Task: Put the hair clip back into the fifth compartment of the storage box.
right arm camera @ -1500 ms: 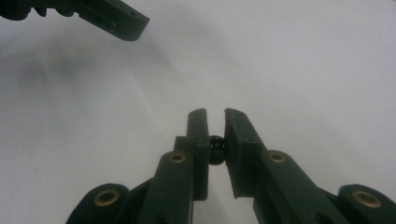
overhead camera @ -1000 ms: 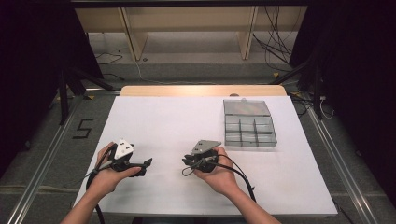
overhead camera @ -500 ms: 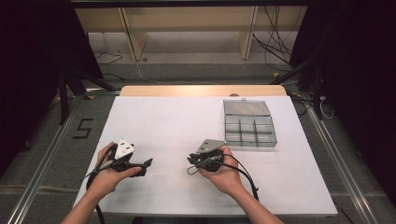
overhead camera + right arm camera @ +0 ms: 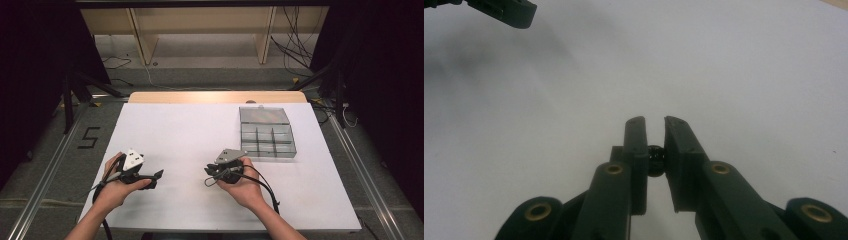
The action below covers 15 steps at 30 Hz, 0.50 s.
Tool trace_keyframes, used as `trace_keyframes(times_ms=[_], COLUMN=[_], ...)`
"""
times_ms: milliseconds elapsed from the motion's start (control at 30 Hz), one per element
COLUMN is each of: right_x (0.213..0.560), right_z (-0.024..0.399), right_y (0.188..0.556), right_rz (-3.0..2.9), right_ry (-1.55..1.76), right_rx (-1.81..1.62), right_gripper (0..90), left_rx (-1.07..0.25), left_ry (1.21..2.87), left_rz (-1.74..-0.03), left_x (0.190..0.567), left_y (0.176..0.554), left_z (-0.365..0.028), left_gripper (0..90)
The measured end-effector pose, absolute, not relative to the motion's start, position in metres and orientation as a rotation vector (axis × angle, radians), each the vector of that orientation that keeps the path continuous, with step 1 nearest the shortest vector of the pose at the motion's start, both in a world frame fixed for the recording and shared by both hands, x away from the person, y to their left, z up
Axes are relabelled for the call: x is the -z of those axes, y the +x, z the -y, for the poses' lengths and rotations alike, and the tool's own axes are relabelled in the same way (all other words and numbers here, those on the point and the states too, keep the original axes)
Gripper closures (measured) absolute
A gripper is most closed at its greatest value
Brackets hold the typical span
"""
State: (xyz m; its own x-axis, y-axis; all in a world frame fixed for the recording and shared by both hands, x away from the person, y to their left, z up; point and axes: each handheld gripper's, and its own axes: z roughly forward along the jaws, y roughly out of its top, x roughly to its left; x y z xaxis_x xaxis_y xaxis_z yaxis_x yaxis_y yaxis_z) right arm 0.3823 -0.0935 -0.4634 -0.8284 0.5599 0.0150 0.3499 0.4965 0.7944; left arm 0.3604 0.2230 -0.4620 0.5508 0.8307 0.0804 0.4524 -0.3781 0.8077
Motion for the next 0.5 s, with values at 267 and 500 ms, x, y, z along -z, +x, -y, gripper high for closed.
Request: trace_keyframes(times_ms=[267, 500], right_x=[0.462, 0.461], right_z=[0.100, 0.106], right_y=[0.383, 0.384], right_rz=[-2.486, -2.470], right_ry=[0.791, 0.810], right_rx=[-1.240, -1.241], right_gripper=[81.1, 81.1], left_rx=[-0.629, -0.628], left_ry=[2.020, 2.019], left_rz=[-1.032, -1.033], left_x=[0.462, 0.462], left_y=[0.360, 0.360], left_z=[-0.223, -0.223], left_gripper=[11.0, 11.0])
